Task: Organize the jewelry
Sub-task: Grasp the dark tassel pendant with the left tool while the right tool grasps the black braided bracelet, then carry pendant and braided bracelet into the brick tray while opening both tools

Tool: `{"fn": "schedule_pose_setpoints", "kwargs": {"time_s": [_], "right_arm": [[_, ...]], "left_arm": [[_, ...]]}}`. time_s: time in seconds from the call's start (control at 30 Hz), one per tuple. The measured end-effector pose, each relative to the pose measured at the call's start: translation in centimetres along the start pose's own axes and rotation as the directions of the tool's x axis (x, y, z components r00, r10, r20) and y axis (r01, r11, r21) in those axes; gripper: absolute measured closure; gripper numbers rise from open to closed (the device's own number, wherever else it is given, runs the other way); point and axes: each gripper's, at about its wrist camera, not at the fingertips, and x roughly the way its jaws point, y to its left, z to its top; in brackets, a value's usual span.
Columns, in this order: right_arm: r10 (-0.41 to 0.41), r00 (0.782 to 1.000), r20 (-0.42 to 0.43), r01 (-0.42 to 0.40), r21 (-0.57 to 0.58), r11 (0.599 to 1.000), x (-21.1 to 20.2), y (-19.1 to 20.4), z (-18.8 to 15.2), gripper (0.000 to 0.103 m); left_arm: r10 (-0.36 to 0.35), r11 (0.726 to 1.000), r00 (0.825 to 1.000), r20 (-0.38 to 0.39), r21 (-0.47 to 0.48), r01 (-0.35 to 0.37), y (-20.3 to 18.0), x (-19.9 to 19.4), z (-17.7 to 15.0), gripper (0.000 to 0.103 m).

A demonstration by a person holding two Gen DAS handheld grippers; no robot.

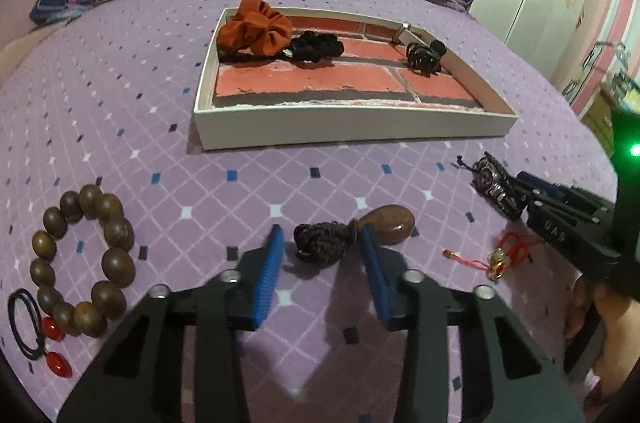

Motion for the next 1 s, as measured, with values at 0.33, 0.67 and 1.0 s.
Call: {"fn": "schedule_pose_setpoints", "kwargs": {"time_s": [0.33, 0.67, 1.0], "right_arm": [[0.017, 1.0, 0.005, -0.017, -0.015, 1.0, -0.1, 0.3, 0.0, 0.089], [0.038, 0.997, 0.069, -0.039, 0.012, 0.999, -1.9, -0.2, 0.3, 0.093], [0.037, 0.996, 0.075, -0.039, 0.028, 0.999, -2.7, -0.6, 1.4, 0.093]], "left_arm": [[0.003, 0.999, 1.0, 0.004, 0.035, -0.003, -0.4, 0.2, 0.2, 0.078], [0.022, 0.995, 0.996, 0.082, 0.093, -0.029, -1.8, -1.7, 1.1, 0.079], [0.009, 0.995, 0.992, 0.129, 0.099, -0.022, -2.3, -3.1, 3.5, 0.079]]}}
